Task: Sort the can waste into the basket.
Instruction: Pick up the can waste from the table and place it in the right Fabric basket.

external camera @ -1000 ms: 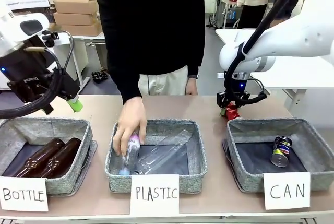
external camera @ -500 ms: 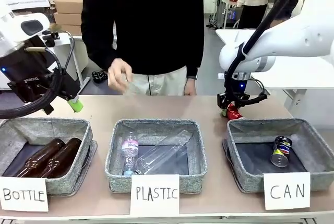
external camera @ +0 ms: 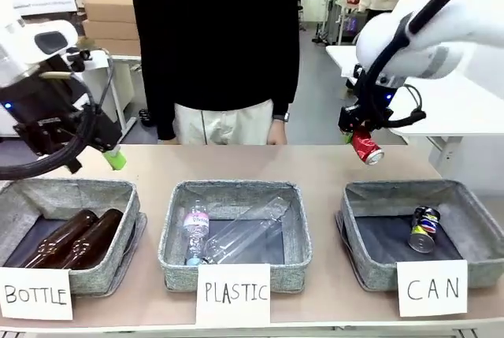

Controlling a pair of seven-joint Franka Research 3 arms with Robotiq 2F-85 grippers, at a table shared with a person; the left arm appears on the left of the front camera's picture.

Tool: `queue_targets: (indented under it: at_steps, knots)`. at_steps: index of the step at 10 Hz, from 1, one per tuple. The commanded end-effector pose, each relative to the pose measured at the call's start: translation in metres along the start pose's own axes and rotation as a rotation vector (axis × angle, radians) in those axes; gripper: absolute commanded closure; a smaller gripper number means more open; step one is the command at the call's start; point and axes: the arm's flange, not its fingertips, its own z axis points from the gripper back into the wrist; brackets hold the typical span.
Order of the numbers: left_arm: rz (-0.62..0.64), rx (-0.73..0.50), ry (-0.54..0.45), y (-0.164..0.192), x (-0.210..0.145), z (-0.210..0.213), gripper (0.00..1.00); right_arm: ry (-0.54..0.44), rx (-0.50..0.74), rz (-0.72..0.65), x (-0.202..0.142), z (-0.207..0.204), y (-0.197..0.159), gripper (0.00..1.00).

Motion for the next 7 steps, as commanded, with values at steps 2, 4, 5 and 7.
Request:
queue_targets:
  at_steps: [2, 4, 5, 7]
  knots:
    - [-0.012, -0.009, -0.009, 0.002, 0.000, 0.000, 0.00, 0.246, 0.099, 0.291, -0.106, 0.047, -0.023, 1.00]
    - [-0.012, -0.009, -0.009, 0.002, 0.000, 0.000, 0.00, 0.319, 0.068, 0.566, -0.143, 0.022, -0.017, 1.00]
    - [-0.012, -0.009, -0.009, 0.002, 0.000, 0.000, 0.00, 0.334, 0.064, 0.677, -0.156, 0.007, -0.015, 1.00]
    - [-0.012, -0.009, -0.009, 0.002, 0.000, 0.000, 0.00, 0.262, 0.147, 0.737, -0.170, 0.001, -0.019, 1.00]
